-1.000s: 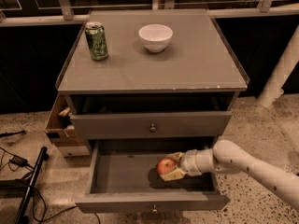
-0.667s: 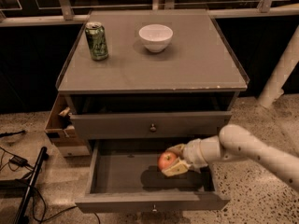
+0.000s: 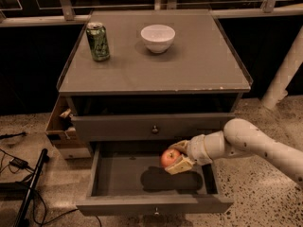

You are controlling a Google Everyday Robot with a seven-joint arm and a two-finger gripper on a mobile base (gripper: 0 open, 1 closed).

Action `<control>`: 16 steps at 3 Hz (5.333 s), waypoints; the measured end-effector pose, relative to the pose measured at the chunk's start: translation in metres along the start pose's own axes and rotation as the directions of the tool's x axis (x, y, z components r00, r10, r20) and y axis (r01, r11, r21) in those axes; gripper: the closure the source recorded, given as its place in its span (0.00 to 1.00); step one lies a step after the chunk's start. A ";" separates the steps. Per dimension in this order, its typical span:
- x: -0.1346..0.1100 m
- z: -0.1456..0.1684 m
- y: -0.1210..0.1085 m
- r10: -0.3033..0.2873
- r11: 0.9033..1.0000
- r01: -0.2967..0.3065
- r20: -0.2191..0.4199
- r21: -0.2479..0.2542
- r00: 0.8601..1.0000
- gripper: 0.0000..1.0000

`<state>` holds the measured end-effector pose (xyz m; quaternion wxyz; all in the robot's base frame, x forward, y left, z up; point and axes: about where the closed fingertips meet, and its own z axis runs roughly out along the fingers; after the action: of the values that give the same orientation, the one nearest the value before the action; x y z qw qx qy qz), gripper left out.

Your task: Pick apple from middle drawer and place on counter

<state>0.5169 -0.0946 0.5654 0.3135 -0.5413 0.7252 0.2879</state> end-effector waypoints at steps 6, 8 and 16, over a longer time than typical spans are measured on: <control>-0.224 -0.173 0.001 -0.119 0.980 0.089 0.162 0.180 0.980 1.00; -0.272 -0.171 -0.088 -0.175 0.960 0.125 0.191 0.249 0.966 1.00; -0.261 -0.153 -0.172 0.125 0.975 -0.160 0.219 0.151 0.968 0.81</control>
Offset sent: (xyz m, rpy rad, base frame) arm -0.0288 0.0065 0.2640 0.0320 -0.1714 -0.0205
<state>0.7176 -0.0949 0.8497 0.4104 -0.4261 0.7471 0.3030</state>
